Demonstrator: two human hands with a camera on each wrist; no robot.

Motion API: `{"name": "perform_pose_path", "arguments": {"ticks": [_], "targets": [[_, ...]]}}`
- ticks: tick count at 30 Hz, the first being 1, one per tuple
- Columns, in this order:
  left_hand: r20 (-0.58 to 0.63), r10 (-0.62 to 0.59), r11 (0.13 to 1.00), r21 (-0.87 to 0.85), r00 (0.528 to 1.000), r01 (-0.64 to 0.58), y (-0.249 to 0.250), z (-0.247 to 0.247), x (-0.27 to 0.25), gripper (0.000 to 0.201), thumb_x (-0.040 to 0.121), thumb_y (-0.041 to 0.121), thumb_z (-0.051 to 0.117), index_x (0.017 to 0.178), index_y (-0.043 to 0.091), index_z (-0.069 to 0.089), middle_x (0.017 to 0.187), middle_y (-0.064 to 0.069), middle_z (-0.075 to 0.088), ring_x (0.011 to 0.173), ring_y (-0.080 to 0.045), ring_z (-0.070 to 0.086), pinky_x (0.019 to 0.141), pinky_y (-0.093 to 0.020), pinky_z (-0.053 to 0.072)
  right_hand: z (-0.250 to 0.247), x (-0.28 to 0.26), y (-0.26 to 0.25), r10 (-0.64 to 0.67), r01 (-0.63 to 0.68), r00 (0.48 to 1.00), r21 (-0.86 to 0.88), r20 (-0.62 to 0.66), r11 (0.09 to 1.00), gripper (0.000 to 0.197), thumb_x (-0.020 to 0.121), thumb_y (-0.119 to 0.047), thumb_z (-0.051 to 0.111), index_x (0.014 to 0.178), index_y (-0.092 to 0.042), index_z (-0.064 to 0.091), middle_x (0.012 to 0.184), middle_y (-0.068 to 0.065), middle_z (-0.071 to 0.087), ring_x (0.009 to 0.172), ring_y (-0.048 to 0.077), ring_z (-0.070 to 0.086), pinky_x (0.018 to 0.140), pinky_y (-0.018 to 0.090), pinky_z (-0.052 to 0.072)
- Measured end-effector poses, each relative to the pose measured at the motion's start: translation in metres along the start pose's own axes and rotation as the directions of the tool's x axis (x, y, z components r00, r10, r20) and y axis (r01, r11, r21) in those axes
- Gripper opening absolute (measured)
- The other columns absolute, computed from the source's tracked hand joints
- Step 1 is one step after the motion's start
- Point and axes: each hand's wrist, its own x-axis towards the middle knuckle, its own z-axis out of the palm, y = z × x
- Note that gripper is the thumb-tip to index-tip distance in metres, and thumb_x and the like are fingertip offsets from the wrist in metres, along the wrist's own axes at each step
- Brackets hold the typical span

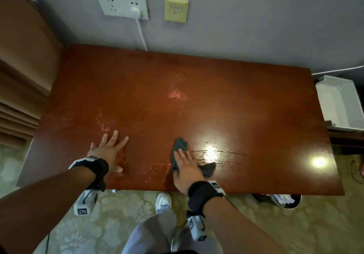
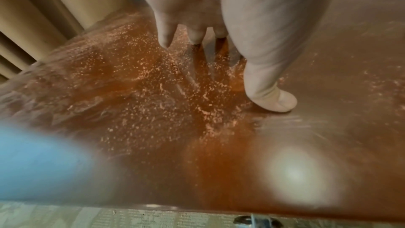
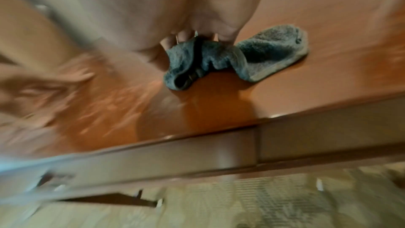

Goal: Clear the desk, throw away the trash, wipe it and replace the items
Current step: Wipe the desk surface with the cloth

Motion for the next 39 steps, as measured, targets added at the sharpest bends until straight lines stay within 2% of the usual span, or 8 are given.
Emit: {"name": "perform_pose_path", "arguments": {"ticks": [4, 9, 14, 17, 21, 29, 34, 39], "targets": [[0.005, -0.014, 1.000, 0.004, 1.000, 0.014, 0.000, 0.000, 0.004, 0.118, 0.078, 0.053, 0.075, 0.147, 0.049, -0.021, 0.156, 0.005, -0.034, 0.149, -0.028, -0.015, 0.118, -0.060, 0.012, 0.031, 0.009, -0.040, -0.156, 0.164, 0.983, -0.074, 0.097, 0.984, 0.062, 0.102, -0.028, 0.030, 0.157, -0.025, 0.002, 0.164, -0.008, -0.007, 0.151, 0.021, -0.009, 0.122, 0.042, -0.001], [0.003, -0.024, 1.000, -0.001, 1.000, 0.024, 0.001, 0.001, 0.003, 0.118, 0.078, 0.052, 0.075, 0.147, 0.050, -0.019, 0.157, 0.005, -0.033, 0.150, -0.028, -0.015, 0.118, -0.059, 0.013, 0.016, 0.016, -0.015, -0.126, 0.144, 0.981, -0.120, 0.147, 0.982, 0.077, 0.096, -0.005, 0.042, 0.157, -0.027, 0.001, 0.163, -0.013, -0.008, 0.151, 0.015, -0.006, 0.121, 0.035, 0.005], [-0.024, -0.015, 1.000, -0.006, 1.000, 0.014, 0.000, 0.003, -0.001, 0.118, 0.078, 0.051, 0.076, 0.147, 0.051, -0.019, 0.156, 0.007, -0.033, 0.150, -0.027, -0.013, 0.118, -0.059, 0.015, -0.023, -0.023, 0.080, 0.148, -0.141, 0.986, 0.095, -0.071, 0.985, 0.075, 0.096, 0.000, 0.042, 0.157, -0.029, 0.010, 0.163, -0.011, 0.006, 0.147, 0.017, 0.023, 0.118, 0.030, 0.024], [-0.033, -0.013, 1.000, -0.007, 0.999, 0.013, 0.001, 0.003, -0.001, 0.118, 0.078, 0.050, 0.076, 0.147, 0.051, -0.019, 0.156, 0.007, -0.034, 0.150, -0.026, -0.013, 0.118, -0.059, 0.017, -0.051, -0.045, 0.148, 0.354, -0.326, 0.918, 0.170, -0.178, 0.930, 0.072, 0.095, 0.002, 0.044, 0.155, -0.029, 0.020, 0.161, 0.000, 0.024, 0.129, 0.024, 0.050, 0.101, 0.027, 0.042], [-0.029, -0.008, 1.000, 0.003, 1.000, 0.008, -0.003, 0.005, 0.001, 0.118, 0.077, 0.051, 0.076, 0.148, 0.050, -0.019, 0.156, 0.007, -0.034, 0.150, -0.026, -0.014, 0.117, -0.058, 0.020, -0.065, -0.052, 0.188, 0.499, -0.467, 0.843, 0.184, -0.200, 0.865, 0.062, 0.099, -0.004, 0.043, 0.154, -0.025, 0.024, 0.153, 0.016, 0.037, 0.122, 0.038, 0.054, 0.094, 0.038, 0.048], [-0.008, 0.006, 1.000, 0.024, 1.000, -0.006, -0.004, 0.005, 0.004, 0.119, 0.077, 0.054, 0.075, 0.148, 0.047, -0.021, 0.157, 0.003, -0.033, 0.149, -0.030, -0.015, 0.118, -0.059, 0.011, -0.023, -0.027, 0.079, 0.320, -0.310, 0.937, 0.088, -0.140, 0.947, 0.091, 0.086, 0.012, 0.050, 0.157, -0.029, 0.012, 0.164, -0.006, 0.000, 0.144, 0.024, 0.030, 0.107, 0.032, 0.041], [-0.008, 0.022, 1.000, 0.005, 1.000, -0.022, -0.004, 0.004, 0.005, 0.119, 0.078, 0.050, 0.076, 0.149, 0.045, -0.020, 0.158, 0.001, -0.032, 0.149, -0.032, -0.015, 0.118, -0.059, 0.013, 0.046, -0.008, -0.033, 0.100, -0.101, 0.989, -0.005, -0.109, 0.995, 0.092, 0.088, 0.015, 0.042, 0.156, -0.029, 0.000, 0.162, -0.014, -0.011, 0.151, 0.018, -0.006, 0.113, 0.032, 0.038], [-0.011, 0.048, 0.999, -0.014, 0.999, -0.049, -0.005, 0.004, 0.005, 0.120, 0.078, 0.048, 0.076, 0.150, 0.043, -0.020, 0.157, -0.001, -0.033, 0.149, -0.034, -0.016, 0.118, -0.058, 0.014, 0.058, -0.003, -0.059, 0.025, -0.023, 0.999, 0.049, -0.030, 0.999, 0.092, 0.088, 0.018, 0.038, 0.157, -0.030, 0.001, 0.161, -0.018, -0.012, 0.150, 0.012, -0.010, 0.105, 0.027, 0.040]]}}
